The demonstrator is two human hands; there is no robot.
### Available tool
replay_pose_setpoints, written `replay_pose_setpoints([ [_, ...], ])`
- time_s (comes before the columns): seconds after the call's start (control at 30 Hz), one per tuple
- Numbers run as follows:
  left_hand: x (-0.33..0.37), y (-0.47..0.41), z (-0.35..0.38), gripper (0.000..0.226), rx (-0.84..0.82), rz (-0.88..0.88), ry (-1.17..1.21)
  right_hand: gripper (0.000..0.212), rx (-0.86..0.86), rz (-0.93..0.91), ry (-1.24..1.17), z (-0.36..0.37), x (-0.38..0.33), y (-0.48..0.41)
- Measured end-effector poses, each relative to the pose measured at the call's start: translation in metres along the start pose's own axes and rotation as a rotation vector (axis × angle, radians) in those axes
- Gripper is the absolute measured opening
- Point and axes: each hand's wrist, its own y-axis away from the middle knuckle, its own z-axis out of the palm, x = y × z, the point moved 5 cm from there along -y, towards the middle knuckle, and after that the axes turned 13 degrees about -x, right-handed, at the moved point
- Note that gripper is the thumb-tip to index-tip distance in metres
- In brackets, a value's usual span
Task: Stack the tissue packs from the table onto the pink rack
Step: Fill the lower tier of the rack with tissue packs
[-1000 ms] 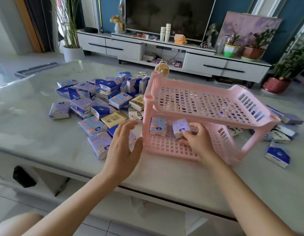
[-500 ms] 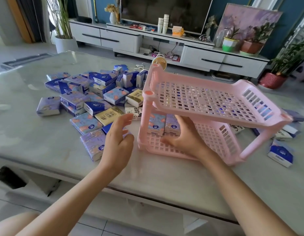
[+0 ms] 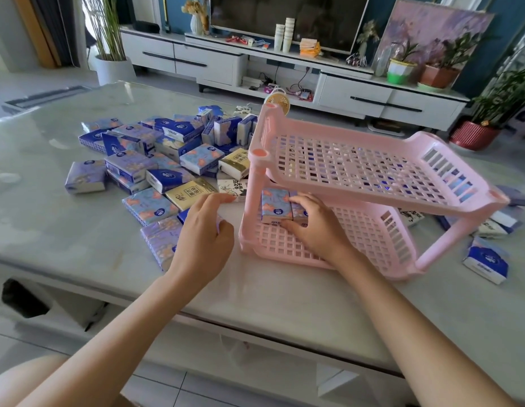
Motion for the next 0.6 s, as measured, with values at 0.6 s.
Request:
replay_pose_setpoints([
  [0.6,-0.022,0.008,-0.017,0.04,-0.081,-0.165,-0.131,0.06,0.05,0.061,-0.065,-0.004,-0.01,0.009],
])
